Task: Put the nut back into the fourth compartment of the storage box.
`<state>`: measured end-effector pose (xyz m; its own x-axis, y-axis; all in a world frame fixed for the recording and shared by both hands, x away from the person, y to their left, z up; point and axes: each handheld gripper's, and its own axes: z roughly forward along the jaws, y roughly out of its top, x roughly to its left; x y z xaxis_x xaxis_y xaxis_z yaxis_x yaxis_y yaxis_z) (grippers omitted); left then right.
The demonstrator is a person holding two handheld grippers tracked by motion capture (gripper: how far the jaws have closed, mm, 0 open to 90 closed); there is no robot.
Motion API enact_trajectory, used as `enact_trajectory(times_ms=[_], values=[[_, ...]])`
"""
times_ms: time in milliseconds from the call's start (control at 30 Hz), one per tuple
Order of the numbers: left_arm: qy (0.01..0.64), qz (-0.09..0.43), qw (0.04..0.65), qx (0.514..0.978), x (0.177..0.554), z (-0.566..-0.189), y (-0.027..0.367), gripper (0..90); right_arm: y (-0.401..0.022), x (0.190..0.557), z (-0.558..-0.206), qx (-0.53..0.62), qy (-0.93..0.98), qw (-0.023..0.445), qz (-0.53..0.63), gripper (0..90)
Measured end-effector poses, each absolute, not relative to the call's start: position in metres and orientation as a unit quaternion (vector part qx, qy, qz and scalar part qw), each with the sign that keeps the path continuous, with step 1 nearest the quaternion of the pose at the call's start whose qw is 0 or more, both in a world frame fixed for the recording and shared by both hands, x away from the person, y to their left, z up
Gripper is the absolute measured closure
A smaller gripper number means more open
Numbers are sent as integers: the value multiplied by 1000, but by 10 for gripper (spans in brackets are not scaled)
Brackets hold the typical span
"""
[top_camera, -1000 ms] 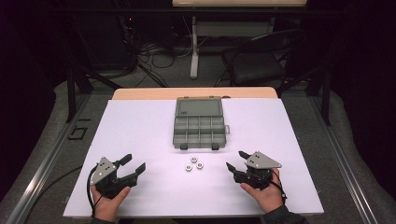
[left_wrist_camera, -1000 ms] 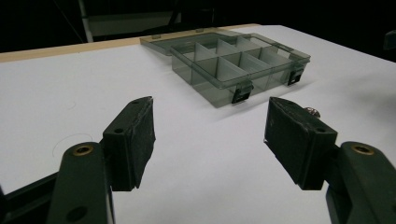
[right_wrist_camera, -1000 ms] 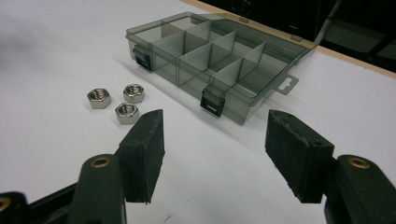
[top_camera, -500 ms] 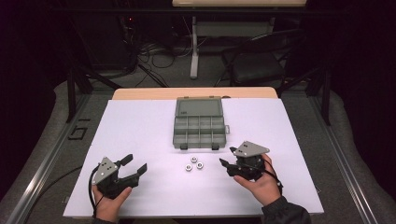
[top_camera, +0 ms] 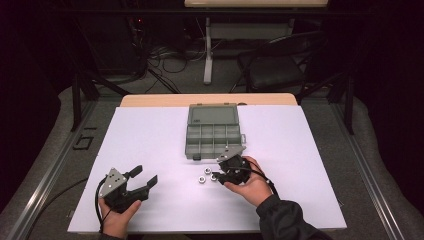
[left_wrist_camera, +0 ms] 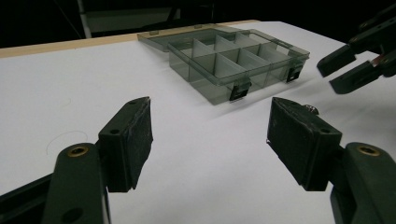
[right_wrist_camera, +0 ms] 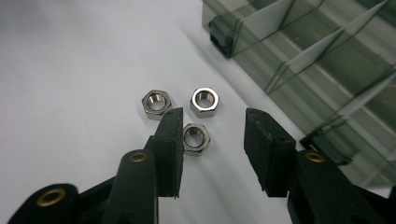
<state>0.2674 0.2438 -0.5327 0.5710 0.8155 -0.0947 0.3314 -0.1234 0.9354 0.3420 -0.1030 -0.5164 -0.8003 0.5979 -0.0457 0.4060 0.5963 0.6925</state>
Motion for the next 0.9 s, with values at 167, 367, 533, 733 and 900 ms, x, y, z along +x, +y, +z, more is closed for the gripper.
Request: enact_trajectory(times_ms=[167,367,533,733,900], values=[[403,230,524,714,267,-533,244,312,-95,350,-528,283,892,104,337,613],[404,230,523,714,268,-533,244,312,-91,352,-535,275,900,91,327,623],[404,230,522,715,268,-533,244,313,-88,354,-539,274,903,84,320,650],[404,230,521,716,268,-533,244,312,-88,358,-543,275,906,80,313,672],[405,230,520,716,268,-534,245,313,-86,359,-546,272,908,77,307,700]])
